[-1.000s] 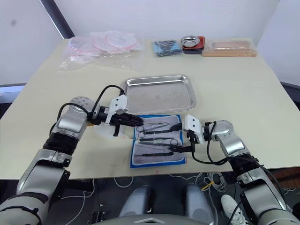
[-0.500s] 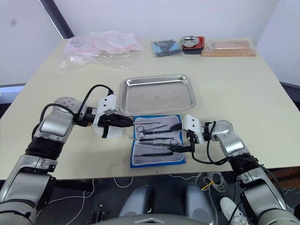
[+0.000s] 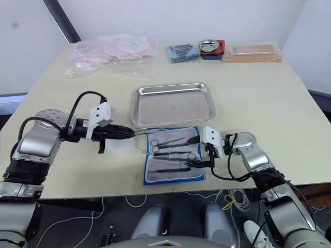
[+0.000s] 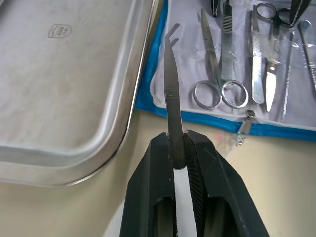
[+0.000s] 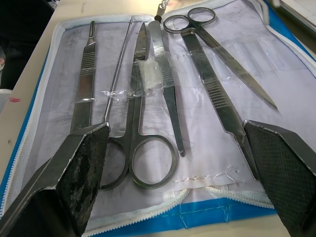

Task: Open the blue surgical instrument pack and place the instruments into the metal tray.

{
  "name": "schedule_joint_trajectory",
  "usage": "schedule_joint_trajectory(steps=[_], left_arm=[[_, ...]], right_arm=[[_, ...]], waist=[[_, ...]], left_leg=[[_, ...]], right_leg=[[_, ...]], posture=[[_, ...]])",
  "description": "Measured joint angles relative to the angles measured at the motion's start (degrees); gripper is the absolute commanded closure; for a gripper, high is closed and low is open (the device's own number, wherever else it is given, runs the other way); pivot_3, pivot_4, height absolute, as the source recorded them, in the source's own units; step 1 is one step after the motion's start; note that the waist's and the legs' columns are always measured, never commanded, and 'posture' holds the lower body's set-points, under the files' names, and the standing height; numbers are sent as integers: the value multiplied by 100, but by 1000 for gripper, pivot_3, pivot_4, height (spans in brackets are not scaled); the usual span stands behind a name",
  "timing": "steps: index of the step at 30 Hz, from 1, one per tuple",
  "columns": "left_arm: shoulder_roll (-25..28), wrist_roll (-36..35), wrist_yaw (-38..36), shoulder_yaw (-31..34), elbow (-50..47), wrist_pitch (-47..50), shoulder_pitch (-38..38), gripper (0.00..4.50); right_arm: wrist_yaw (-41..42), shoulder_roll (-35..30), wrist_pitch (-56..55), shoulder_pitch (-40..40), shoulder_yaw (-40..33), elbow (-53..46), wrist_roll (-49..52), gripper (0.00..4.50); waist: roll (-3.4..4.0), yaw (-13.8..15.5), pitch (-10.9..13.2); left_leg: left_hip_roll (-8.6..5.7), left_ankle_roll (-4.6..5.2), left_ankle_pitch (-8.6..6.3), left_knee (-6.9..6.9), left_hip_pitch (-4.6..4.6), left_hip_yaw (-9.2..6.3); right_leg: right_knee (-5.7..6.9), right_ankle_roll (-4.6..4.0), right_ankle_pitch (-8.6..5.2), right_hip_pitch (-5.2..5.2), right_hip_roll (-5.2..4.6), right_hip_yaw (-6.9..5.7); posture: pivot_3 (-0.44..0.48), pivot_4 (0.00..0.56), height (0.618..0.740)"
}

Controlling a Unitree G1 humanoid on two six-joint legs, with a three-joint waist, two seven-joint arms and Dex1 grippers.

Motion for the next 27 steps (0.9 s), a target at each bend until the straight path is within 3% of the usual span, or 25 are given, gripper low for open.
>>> schedule_joint_trajectory(steps=[4, 10, 16, 19, 21, 22, 23, 27], left_arm=[[127, -217, 39, 208, -239, 258, 121, 4403], [-165, -582, 699, 565, -466, 766, 140, 4403], [-921, -652, 2103, 773, -757, 1454, 92, 4403], [-1706, -632, 3395, 1001, -1146, 1997, 19, 4403], [-1800, -631, 3523, 990, -1182, 2040, 19, 4403], [-1996, -616, 3814, 991, -1257, 2177, 19, 4403], [-2584, -492, 4703, 1004, -1422, 2484, 12, 4403], [-3353, -238, 5871, 989, -1514, 2696, -1, 4403]], right_arm=[[1, 0, -1, 0, 0, 7, 0, 0], [1, 0, -5, 0, -1, 13, 0, 0], [11, 6, -9, -2, -1, 14, 0, 0], [29, -5, -26, -13, -7, 53, 0, 0], [30, -4, -27, -19, -4, 61, 0, 0], [30, 1, -30, -23, -1, 69, 0, 0], [32, 1, -34, -25, -2, 73, 0, 0], [29, 10, -37, -23, 0, 72, 0, 0]], waist=[[0, -1, 0], [0, 0, 0], [-5, 0, -1], [-11, 6, -5], [-15, 5, -7], [-17, 4, -8], [-17, 6, -8], [-20, 10, -9]], left_leg=[[1, 0, 0, -1, 0, -4], [2, 0, 0, -2, 2, -6], [0, 0, 0, -2, 1, -3], [-2, 0, 0, 0, 2, -4], [-3, 0, 0, -1, 3, -5], [-3, 0, 0, 1, 3, -4], [-5, -1, 0, 1, 3, -4], [-7, -1, 0, 0, 2, -3]], right_leg=[[-2, 0, 0, 0, -1, 0], [-2, 0, 0, 1, -1, 0], [-2, 3, 1, 1, 0, -2], [-4, 12, 7, 6, -1, -1], [-2, 28, 16, 6, -1, 0], [-2, 29, 17, 6, -1, 0], [-2, 30, 17, 6, -1, 0], [-1, 30, 18, 7, 0, -3]], posture=[[0, 150, 740], [0, 150, 740], [0, 150, 740], [0, 150, 740], [0, 150, 740], [0, 150, 740], [0, 150, 740], [0, 150, 740]])
